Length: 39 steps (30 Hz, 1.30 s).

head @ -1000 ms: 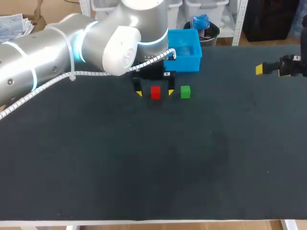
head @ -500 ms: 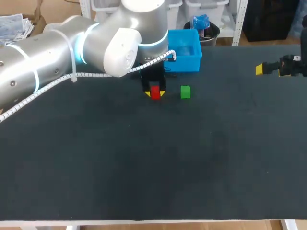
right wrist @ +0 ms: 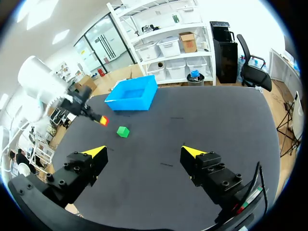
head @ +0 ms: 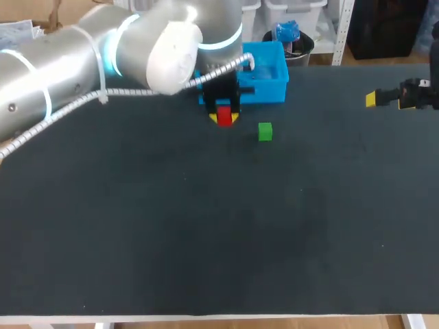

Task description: Use the left arm to pick the red cube and place it into the blue plastic box first, then use the right arm to grasp the green cube and put it into the same blue plastic box after the first action is fully finished.

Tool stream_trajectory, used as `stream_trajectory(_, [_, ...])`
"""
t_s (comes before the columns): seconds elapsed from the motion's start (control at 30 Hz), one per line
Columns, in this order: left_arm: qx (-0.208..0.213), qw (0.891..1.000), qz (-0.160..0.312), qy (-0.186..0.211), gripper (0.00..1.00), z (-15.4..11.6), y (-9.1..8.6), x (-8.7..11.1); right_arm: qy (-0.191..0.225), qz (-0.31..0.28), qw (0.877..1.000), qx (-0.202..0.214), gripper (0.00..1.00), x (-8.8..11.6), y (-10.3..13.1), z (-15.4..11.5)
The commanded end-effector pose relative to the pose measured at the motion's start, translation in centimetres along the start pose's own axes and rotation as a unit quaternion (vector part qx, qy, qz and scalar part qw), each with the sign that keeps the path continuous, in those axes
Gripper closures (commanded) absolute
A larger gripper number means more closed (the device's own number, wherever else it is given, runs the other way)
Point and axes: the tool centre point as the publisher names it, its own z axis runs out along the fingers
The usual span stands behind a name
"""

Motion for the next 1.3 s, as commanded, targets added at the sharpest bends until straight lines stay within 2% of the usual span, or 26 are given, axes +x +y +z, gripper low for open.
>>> stream_trajectory(0.03, [0.004, 1.0, 0.012, -0.024, 1.0, -4.7, 0.5, -0.3, 0.0, 0.0, 1.0, 0.001, 0.0, 0.0, 0.0, 0.1])
stream_trajectory(0.2, [0.011, 0.999, 0.026, -0.043, 1.0, -6.9, 0.8, -1.2, 0.0, 0.0, 1.0, 0.001, 0.0, 0.0, 0.0, 0.1])
stream_trajectory(0.37, [0.023, 0.997, 0.046, -0.055, 1.0, -7.7, 1.4, -1.6, 0.0, 0.0, 1.0, 0.001, 0.0, 0.0, 0.0, 0.1])
stream_trajectory(0.47, [0.039, 0.994, 0.075, -0.069, 1.0, -7.8, 2.1, -1.9, 0.0, 0.0, 1.0, 0.001, 0.0, 0.0, 0.0, 0.1])
stream_trajectory(0.7, [0.072, 0.982, 0.136, -0.108, 1.0, -8.6, 4.8, -3.3, 0.0, 0.0, 1.0, 0.001, 0.0, 0.0, 0.0, 0.1])
stream_trajectory(0.93, [0.099, 0.968, 0.195, -0.125, 1.0, -8.9, 7.1, -5.1, 0.0, 0.0, 1.0, 0.001, 0.0, 0.0, 0.0, 0.1])
stream_trajectory(1.13, [0.12, 0.957, 0.228, -0.137, 1.0, -8.8, 7.3, -5.5, 0.0, 0.0, 1.0, 0.001, 0.0, 0.0, 0.0, 0.1])
stream_trajectory(1.3, [0.131, 0.952, 0.24, -0.136, 1.0, -8.0, 7.2, -6.1, 0.0, 0.0, 1.0, 0.001, 0.0, 0.0, 0.0, 0.1])
